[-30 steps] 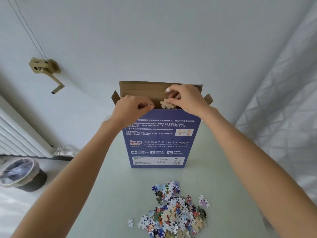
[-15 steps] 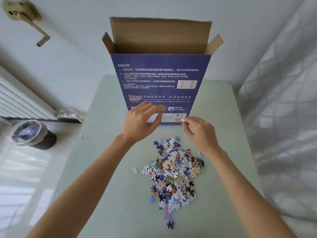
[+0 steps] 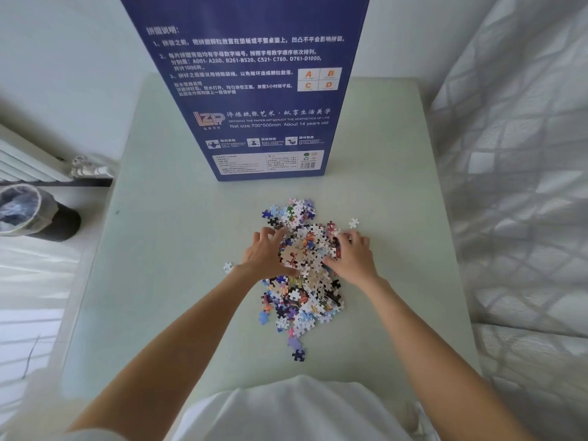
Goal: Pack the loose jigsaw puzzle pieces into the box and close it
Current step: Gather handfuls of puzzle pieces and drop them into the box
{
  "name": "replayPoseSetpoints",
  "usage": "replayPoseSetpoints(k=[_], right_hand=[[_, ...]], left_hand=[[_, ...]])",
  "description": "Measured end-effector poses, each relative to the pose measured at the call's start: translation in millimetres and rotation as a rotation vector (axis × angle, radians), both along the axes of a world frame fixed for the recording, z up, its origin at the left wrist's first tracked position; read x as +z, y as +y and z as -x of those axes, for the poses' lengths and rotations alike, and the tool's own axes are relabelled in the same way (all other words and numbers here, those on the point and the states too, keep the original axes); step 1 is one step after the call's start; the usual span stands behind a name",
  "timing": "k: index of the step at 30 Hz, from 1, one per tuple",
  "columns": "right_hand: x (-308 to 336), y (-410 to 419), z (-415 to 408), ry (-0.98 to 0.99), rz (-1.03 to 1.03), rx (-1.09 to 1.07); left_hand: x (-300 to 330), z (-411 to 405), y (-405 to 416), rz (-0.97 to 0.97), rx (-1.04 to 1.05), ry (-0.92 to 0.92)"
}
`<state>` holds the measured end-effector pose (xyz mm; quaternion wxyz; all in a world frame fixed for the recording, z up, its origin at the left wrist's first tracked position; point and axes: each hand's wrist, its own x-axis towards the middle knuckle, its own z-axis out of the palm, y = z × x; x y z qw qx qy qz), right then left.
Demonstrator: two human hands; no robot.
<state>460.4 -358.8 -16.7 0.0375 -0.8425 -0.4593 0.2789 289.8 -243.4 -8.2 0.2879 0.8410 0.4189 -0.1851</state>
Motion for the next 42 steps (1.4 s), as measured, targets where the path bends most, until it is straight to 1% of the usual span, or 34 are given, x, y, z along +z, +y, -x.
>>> replayPoseSetpoints(k=[3, 5, 8, 15, 23, 30, 36, 42], right_hand=[[-4, -1, 24, 0.034, -0.035, 0.096], [-7, -1, 33, 0.028, -0.068, 0.113], [-8, 2, 39, 0.053, -0.11, 0.054], [-8, 6, 39, 0.2, -0.126, -0.066], [-4, 3, 41, 0.141, -0.286, -0.021], [-4, 5, 40, 0.124, -0.327, -0.019], [-4, 4, 32, 0.146, -0.318, -0.121], [13, 0, 22, 0.112, -0.294, -0.073]], left_hand=[[-5, 6, -10, -0.012, -0.029, -0.004], [-7, 10, -14, -0.027, -0.01, -0.025], [-8, 16, -15, -0.032, 0.024, -0.076], [-4, 22, -13, -0.026, 0.084, -0.176], [3, 14, -13, -0.057, 0.075, -0.273], [1, 6, -15, -0.157, 0.027, -0.247], [2, 10, -12, -0.154, 0.131, -0.307], [5, 24, -3, -0.193, 0.199, -0.272]])
